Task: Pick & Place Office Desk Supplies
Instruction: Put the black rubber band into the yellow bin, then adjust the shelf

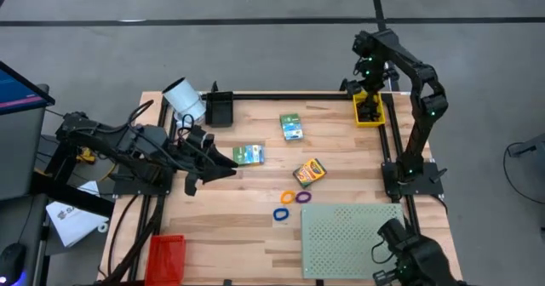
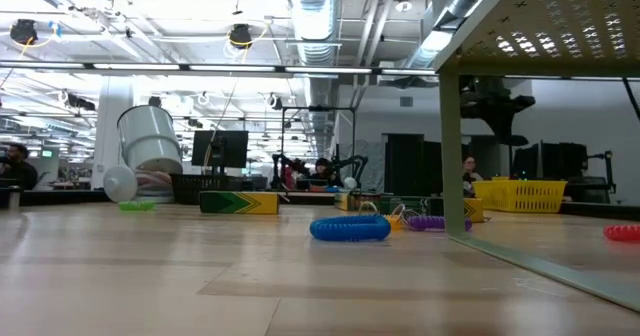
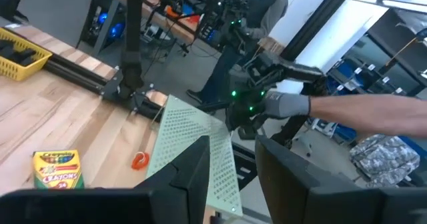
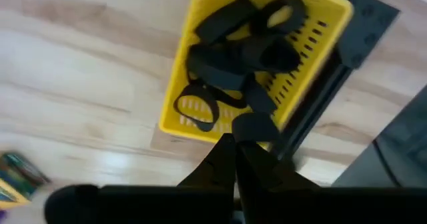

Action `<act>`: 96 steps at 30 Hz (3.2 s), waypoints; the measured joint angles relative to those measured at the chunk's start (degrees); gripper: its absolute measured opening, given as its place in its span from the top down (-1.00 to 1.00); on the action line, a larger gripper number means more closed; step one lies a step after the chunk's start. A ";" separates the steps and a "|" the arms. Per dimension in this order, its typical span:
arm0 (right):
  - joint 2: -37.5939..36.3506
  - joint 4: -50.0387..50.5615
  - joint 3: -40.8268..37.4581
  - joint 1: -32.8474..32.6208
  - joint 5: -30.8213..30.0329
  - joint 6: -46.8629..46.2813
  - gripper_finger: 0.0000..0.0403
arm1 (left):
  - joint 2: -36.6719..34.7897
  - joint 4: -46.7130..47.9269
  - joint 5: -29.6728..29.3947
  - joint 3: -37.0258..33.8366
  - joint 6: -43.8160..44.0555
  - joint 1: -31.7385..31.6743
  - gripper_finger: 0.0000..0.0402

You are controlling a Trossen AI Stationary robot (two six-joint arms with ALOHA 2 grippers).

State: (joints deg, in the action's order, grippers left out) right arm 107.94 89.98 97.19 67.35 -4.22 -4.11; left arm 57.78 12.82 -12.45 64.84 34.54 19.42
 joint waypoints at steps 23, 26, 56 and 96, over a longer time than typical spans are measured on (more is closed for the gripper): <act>-0.83 0.06 -11.12 -6.45 -15.81 9.15 1.00 | 0.00 -4.30 0.15 0.00 0.35 -1.57 0.43; -0.83 -1.25 -14.15 -8.29 -18.58 9.26 1.00 | 0.00 -4.30 0.15 0.00 0.37 -1.57 0.43; -0.79 -0.25 -17.99 -15.58 -21.58 11.37 1.00 | 0.00 -4.30 2.58 0.00 0.66 -1.33 0.43; -18.23 -6.19 -0.72 -17.55 6.03 -11.12 0.37 | 0.00 -4.30 3.28 0.00 -1.20 -1.33 0.43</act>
State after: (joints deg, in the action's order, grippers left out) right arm 89.71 83.80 96.47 49.80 1.81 -15.23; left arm 57.78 8.51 -9.17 64.84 33.34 18.09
